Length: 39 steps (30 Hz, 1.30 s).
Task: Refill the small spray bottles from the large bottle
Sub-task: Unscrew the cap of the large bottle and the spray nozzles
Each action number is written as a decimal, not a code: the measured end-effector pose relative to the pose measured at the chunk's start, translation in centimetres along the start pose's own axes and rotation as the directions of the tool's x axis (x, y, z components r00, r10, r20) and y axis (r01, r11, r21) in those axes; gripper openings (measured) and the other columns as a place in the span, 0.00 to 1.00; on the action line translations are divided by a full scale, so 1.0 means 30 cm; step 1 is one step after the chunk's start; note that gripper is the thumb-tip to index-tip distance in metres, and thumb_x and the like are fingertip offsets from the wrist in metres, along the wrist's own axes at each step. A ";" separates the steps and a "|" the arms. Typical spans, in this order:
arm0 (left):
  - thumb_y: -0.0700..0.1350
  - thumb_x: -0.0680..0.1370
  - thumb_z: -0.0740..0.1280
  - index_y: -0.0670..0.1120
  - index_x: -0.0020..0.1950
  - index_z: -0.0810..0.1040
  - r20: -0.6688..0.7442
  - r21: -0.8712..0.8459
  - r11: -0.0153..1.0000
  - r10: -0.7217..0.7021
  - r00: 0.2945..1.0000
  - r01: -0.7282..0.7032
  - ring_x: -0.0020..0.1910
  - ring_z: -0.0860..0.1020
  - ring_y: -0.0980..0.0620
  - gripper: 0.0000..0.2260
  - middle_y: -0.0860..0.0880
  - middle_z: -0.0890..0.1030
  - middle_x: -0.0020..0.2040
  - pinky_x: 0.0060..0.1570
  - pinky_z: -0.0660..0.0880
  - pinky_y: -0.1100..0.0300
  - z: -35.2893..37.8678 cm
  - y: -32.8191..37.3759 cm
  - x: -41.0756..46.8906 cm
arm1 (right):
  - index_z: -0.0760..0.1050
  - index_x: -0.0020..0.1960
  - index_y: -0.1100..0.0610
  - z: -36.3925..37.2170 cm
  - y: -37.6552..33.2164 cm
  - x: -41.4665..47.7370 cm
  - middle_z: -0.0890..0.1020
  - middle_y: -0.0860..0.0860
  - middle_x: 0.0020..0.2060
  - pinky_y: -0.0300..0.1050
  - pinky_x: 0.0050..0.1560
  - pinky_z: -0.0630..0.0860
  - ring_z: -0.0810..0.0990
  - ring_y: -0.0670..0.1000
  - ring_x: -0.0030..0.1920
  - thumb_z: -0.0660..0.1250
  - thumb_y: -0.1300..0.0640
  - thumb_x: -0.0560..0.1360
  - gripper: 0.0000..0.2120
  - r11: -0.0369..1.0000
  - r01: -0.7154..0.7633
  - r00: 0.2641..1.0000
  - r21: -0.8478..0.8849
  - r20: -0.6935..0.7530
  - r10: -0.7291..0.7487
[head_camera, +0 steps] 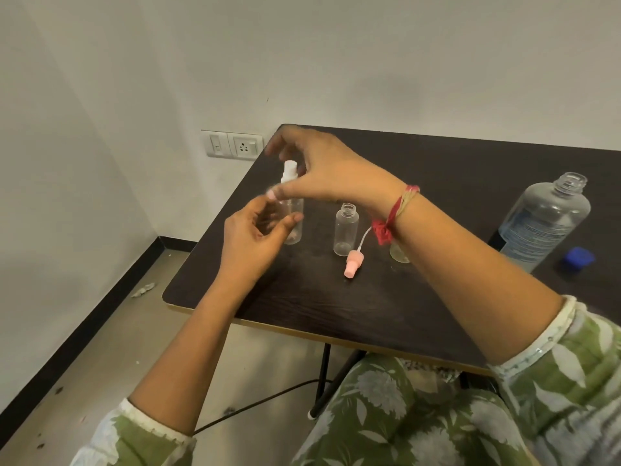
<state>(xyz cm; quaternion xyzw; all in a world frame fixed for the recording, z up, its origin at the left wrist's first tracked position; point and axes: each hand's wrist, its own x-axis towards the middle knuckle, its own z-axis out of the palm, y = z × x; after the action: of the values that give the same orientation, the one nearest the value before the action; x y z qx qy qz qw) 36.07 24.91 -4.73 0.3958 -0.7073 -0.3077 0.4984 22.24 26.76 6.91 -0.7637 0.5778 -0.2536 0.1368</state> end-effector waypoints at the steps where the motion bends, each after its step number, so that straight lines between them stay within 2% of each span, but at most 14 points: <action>1: 0.49 0.73 0.73 0.50 0.54 0.78 0.002 0.020 1.000 0.011 1.000 -0.011 0.46 0.80 0.64 0.11 0.58 0.81 0.43 0.47 0.75 0.73 0.003 0.006 -0.001 | 0.72 0.56 0.52 -0.002 -0.005 -0.001 0.76 0.47 0.49 0.39 0.41 0.72 0.74 0.45 0.43 0.73 0.42 0.67 0.23 0.995 -0.018 0.999 -0.100 -0.052 0.012; 3: 0.49 0.73 0.73 0.50 0.54 0.78 0.003 0.041 0.999 0.028 1.000 -0.028 0.46 0.80 0.65 0.12 0.59 0.80 0.43 0.47 0.74 0.74 0.008 0.009 -0.005 | 0.72 0.52 0.54 0.003 -0.015 -0.002 0.76 0.48 0.45 0.42 0.38 0.69 0.74 0.48 0.43 0.69 0.34 0.67 0.26 0.938 -0.086 0.993 -0.335 -0.102 0.055; 6: 0.50 0.72 0.73 0.46 0.56 0.79 0.008 0.062 0.997 0.035 0.999 -0.036 0.45 0.80 0.62 0.15 0.56 0.81 0.44 0.46 0.74 0.73 0.012 -0.001 -0.010 | 0.75 0.54 0.56 0.026 -0.018 -0.002 0.79 0.52 0.49 0.40 0.38 0.65 0.74 0.50 0.45 0.69 0.43 0.72 0.20 0.889 -0.069 0.996 -0.452 -0.083 0.035; 9: 0.50 0.72 0.73 0.48 0.56 0.79 0.008 0.050 0.999 0.004 1.000 -0.004 0.46 0.80 0.63 0.14 0.57 0.81 0.45 0.47 0.74 0.74 0.011 -0.005 -0.015 | 0.75 0.54 0.55 0.014 -0.023 -0.007 0.77 0.50 0.50 0.33 0.33 0.63 0.74 0.47 0.46 0.67 0.60 0.72 0.11 0.945 0.005 0.996 -0.328 0.086 0.024; 12: 0.47 0.73 0.74 0.52 0.55 0.78 0.005 0.021 1.000 -0.005 1.000 0.005 0.44 0.80 0.66 0.12 0.58 0.81 0.44 0.44 0.73 0.75 0.009 0.001 -0.019 | 0.70 0.64 0.50 0.004 -0.033 -0.021 0.70 0.49 0.57 0.33 0.43 0.69 0.71 0.45 0.49 0.69 0.63 0.70 0.25 0.992 0.014 0.955 -0.122 0.297 0.023; 15: 0.46 0.73 0.74 0.49 0.53 0.79 -0.010 0.021 1.000 -0.007 1.000 0.007 0.43 0.80 0.64 0.10 0.56 0.82 0.42 0.43 0.73 0.74 0.015 0.001 -0.019 | 0.68 0.66 0.52 0.022 -0.016 -0.028 0.72 0.52 0.58 0.41 0.50 0.68 0.72 0.50 0.57 0.71 0.47 0.71 0.27 0.978 0.000 0.989 -0.211 0.143 0.031; 19: 0.49 0.72 0.74 0.46 0.55 0.80 -0.003 0.055 0.998 -0.008 1.000 0.008 0.44 0.80 0.65 0.14 0.56 0.82 0.44 0.45 0.73 0.75 0.028 -0.004 -0.022 | 0.73 0.58 0.58 0.031 -0.008 -0.022 0.77 0.50 0.48 0.41 0.43 0.65 0.73 0.49 0.47 0.65 0.41 0.74 0.23 0.909 -0.107 0.993 -0.402 -0.080 0.082; 23: 0.49 0.72 0.74 0.46 0.57 0.79 0.012 0.053 0.998 -0.029 1.000 0.028 0.43 0.78 0.70 0.15 0.59 0.80 0.43 0.44 0.72 0.78 0.033 -0.004 -0.022 | 0.76 0.54 0.56 0.020 -0.019 -0.009 0.78 0.51 0.49 0.35 0.33 0.64 0.77 0.50 0.49 0.66 0.58 0.74 0.09 0.933 -0.071 0.995 -0.353 0.047 0.093; 25: 0.48 0.72 0.74 0.46 0.56 0.80 0.006 0.038 0.999 -0.035 0.999 0.035 0.44 0.78 0.69 0.15 0.57 0.81 0.44 0.43 0.72 0.77 0.032 -0.003 -0.022 | 0.74 0.59 0.54 -0.002 -0.030 -0.015 0.72 0.48 0.49 0.31 0.31 0.66 0.75 0.47 0.47 0.66 0.63 0.72 0.16 0.965 -0.060 0.975 -0.257 0.192 0.112; 28: 0.48 0.72 0.74 0.48 0.53 0.80 -0.001 0.038 0.999 -0.037 0.999 0.037 0.43 0.79 0.66 0.11 0.56 0.82 0.43 0.43 0.73 0.76 0.029 -0.008 -0.019 | 0.67 0.68 0.54 -0.006 -0.023 -0.021 0.72 0.50 0.56 0.39 0.45 0.71 0.73 0.50 0.55 0.71 0.50 0.71 0.28 0.969 -0.060 0.975 -0.241 0.195 0.109; 31: 0.49 0.72 0.74 0.47 0.54 0.80 0.000 0.067 0.997 -0.026 1.000 0.026 0.43 0.79 0.67 0.13 0.57 0.81 0.42 0.44 0.73 0.76 0.026 -0.006 -0.021 | 0.72 0.52 0.57 0.019 -0.013 -0.017 0.75 0.50 0.45 0.41 0.39 0.66 0.74 0.52 0.48 0.67 0.41 0.72 0.20 0.922 -0.123 0.991 -0.366 0.007 0.135; 33: 0.49 0.72 0.74 0.47 0.55 0.80 0.015 0.072 0.997 -0.026 1.000 0.025 0.43 0.78 0.68 0.14 0.59 0.80 0.43 0.44 0.72 0.77 0.027 -0.002 -0.024 | 0.70 0.43 0.56 0.031 -0.010 -0.015 0.74 0.49 0.39 0.39 0.32 0.63 0.75 0.52 0.45 0.67 0.46 0.73 0.13 0.916 -0.109 0.993 -0.386 0.008 0.122; 35: 0.48 0.72 0.75 0.48 0.55 0.79 0.023 0.065 0.997 -0.031 0.999 0.030 0.43 0.78 0.70 0.13 0.60 0.79 0.42 0.43 0.72 0.78 0.029 0.000 -0.029 | 0.74 0.48 0.55 0.031 -0.012 -0.011 0.76 0.50 0.45 0.38 0.32 0.64 0.76 0.52 0.48 0.68 0.55 0.73 0.06 0.928 -0.083 0.988 -0.364 0.091 0.124; 39: 0.48 0.72 0.74 0.48 0.55 0.80 0.023 0.056 0.998 -0.031 0.999 0.030 0.44 0.79 0.67 0.13 0.58 0.81 0.43 0.44 0.73 0.76 0.029 -0.006 -0.030 | 0.68 0.67 0.52 0.003 -0.024 -0.022 0.73 0.49 0.56 0.39 0.41 0.74 0.76 0.50 0.52 0.72 0.56 0.70 0.27 0.978 -0.113 0.956 -0.174 0.248 0.155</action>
<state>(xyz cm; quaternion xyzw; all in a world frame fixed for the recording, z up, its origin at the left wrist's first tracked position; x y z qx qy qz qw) 35.46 25.63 -5.58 0.4165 -0.7154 -0.3001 0.4739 22.72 27.61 7.04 -0.7576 0.6237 -0.0947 0.1675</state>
